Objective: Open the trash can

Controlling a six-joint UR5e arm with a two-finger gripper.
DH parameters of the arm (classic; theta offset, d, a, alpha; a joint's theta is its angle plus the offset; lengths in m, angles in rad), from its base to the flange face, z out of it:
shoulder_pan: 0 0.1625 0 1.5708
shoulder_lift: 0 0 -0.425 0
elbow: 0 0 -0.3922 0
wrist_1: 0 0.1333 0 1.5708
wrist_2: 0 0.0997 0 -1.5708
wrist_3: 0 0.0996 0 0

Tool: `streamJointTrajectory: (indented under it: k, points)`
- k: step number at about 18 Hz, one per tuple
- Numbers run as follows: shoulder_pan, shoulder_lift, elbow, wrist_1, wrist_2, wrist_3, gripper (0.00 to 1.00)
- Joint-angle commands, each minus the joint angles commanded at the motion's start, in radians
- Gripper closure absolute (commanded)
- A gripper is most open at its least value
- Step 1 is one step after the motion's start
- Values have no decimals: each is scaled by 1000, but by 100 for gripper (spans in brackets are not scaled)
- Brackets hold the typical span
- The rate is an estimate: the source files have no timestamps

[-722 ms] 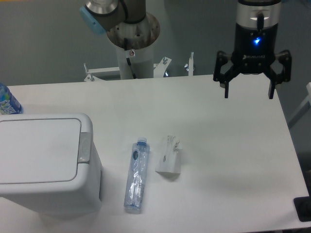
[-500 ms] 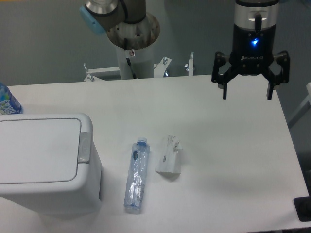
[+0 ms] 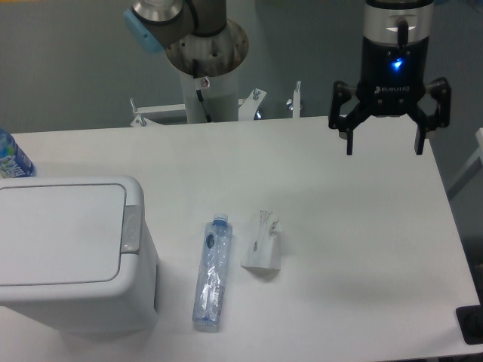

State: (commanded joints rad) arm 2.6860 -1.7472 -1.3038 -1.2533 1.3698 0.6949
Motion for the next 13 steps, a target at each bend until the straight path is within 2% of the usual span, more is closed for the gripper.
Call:
streamJointTrajectory:
  k: [3,10,13]
  points:
    - [-14,6,-12,0,-3,-11,0]
    - [-109,-9,-9,0,-2,-296,0]
    - [-187,-28,0,0,-15,-386,0]
